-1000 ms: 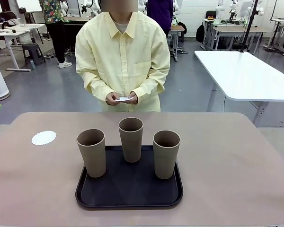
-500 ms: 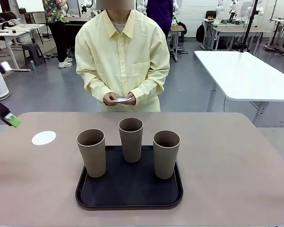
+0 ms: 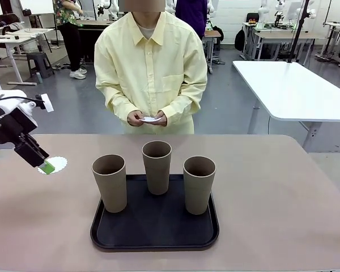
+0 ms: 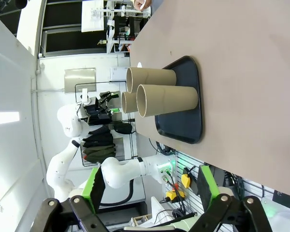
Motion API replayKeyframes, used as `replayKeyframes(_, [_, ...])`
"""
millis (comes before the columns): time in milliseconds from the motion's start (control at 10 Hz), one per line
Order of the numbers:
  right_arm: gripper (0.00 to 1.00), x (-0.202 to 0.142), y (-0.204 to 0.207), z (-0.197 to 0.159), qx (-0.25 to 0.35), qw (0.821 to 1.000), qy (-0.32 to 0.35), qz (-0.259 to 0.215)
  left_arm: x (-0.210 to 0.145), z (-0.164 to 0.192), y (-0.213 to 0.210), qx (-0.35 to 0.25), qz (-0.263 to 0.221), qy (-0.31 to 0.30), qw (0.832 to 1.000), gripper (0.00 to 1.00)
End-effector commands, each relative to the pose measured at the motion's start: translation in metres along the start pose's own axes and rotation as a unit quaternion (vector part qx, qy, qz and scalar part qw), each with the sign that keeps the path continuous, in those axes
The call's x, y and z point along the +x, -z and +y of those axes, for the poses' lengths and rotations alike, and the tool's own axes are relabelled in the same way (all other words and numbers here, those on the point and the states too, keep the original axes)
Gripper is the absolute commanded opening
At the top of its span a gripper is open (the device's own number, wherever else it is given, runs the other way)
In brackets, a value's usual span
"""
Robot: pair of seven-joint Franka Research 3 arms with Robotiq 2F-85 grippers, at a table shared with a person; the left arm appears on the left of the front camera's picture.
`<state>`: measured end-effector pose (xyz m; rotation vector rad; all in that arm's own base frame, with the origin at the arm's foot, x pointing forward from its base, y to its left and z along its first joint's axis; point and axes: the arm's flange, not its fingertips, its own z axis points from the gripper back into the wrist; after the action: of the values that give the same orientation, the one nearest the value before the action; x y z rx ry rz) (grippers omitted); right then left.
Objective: Place coasters on the table and set cups on them.
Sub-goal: Pick up one Reusable plastic cup and place it on a coaster set by the human.
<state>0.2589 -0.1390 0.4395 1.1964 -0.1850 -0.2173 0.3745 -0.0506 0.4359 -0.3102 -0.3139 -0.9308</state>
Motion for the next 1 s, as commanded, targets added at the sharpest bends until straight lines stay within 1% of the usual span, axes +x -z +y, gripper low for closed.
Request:
replayKeyframes(0, [1.00,0.001,-0.001,-0.001,0.004,1.000,0.002,0.000,-0.005,0.001,-0.004,-0.013,0.005,-0.007,1.000,1.00])
replayKeyframes(400, [1.00,0.001,-0.001,-0.001,0.004,1.000,0.002,0.000,-0.005,0.001,-0.004,-0.013,0.005,-0.007,1.000,1.00])
replayKeyframes(500, [1.00,0.001,-0.001,-0.001,0.004,1.000,0.002,0.000,-0.006,0.003,-0.001,-0.012,-0.005,-0.008,1.000,1.00])
replayKeyframes(600, [1.00,0.001,-0.001,-0.001,0.004,1.000,0.002,0.000,-0.009,0.006,0.006,-0.054,-0.030,0.092,0.994,1.00])
replayKeyframes(700, [1.00,0.001,-0.001,-0.001,0.004,1.000,0.002,0.000,-0.008,0.012,0.009,-0.070,-0.050,0.154,0.984,1.00])
replayKeyframes(800, [1.00,0.001,-0.001,-0.001,0.004,1.000,0.002,0.000,-0.006,0.015,0.015,-0.089,-0.080,0.216,0.969,1.00])
replayKeyframes(900, [1.00,0.001,-0.001,-0.001,0.004,1.000,0.002,0.000,-0.001,0.016,0.023,-0.096,-0.096,0.272,0.953,1.00])
